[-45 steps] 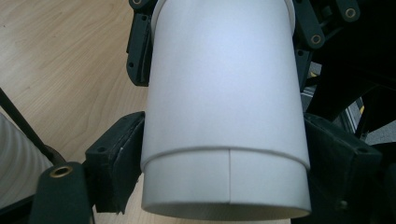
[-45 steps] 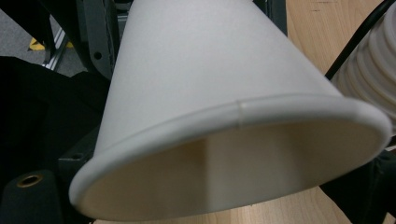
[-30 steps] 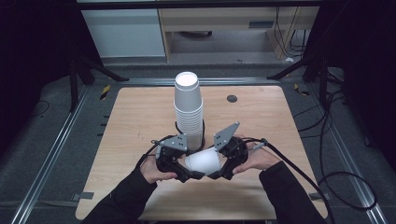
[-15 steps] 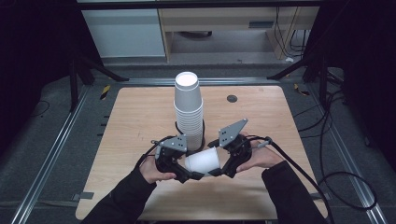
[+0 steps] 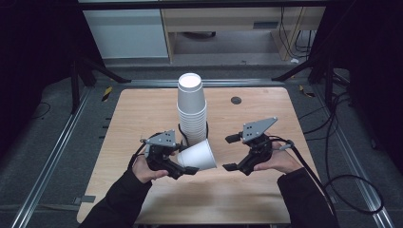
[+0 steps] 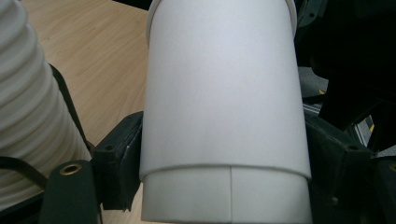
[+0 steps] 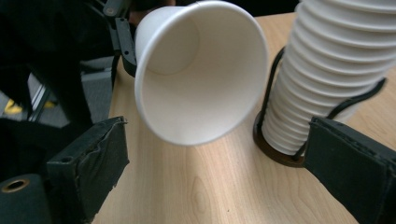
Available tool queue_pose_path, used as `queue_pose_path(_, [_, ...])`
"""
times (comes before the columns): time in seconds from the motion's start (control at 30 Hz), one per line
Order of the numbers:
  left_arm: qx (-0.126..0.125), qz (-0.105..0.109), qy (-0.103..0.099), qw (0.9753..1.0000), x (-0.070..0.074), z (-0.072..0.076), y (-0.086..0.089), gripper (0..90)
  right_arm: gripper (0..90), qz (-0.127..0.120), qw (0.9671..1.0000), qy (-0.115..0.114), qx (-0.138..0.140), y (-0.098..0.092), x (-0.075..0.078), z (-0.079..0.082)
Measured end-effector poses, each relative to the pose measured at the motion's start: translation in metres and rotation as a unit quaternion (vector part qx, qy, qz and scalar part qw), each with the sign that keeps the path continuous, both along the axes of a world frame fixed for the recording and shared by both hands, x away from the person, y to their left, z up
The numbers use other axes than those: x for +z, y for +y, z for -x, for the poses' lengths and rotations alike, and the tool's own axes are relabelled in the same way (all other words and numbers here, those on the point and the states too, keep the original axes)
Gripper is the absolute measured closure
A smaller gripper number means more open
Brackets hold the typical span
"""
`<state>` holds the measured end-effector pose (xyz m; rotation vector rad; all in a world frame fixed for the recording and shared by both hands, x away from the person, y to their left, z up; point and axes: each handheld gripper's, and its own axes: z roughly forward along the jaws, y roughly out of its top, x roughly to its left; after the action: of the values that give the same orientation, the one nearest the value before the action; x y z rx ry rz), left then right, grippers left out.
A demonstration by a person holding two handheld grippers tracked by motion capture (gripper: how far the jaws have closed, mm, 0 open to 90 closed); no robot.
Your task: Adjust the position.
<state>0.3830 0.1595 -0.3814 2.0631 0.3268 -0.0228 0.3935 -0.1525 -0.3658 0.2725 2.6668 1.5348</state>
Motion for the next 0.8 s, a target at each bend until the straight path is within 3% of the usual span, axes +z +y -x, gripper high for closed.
queue_pose_path(0.2, [0.003,0.020,-0.004,0.9998,0.003,0.000,0.003,21.9,6.9,-0.044,0.9986,0.007,-0.029,-0.013,-0.007,0.004])
queue_pose_path(0.23, [0.004,0.026,-0.005,0.9996,0.003,0.001,0.002,21.9,6.9,-0.063,0.9972,0.012,-0.039,-0.015,-0.009,0.005])
queue_pose_path(0.4, [0.002,0.032,-0.003,0.9995,0.003,0.001,0.001,21.9,7.0,-0.096,0.9940,0.019,-0.050,-0.015,-0.012,0.006])
queue_pose_path(0.8, [-0.012,0.035,-0.004,0.9993,0.000,0.002,-0.013,21.9,6.7,-0.111,0.9927,0.041,-0.022,0.000,-0.018,0.006])
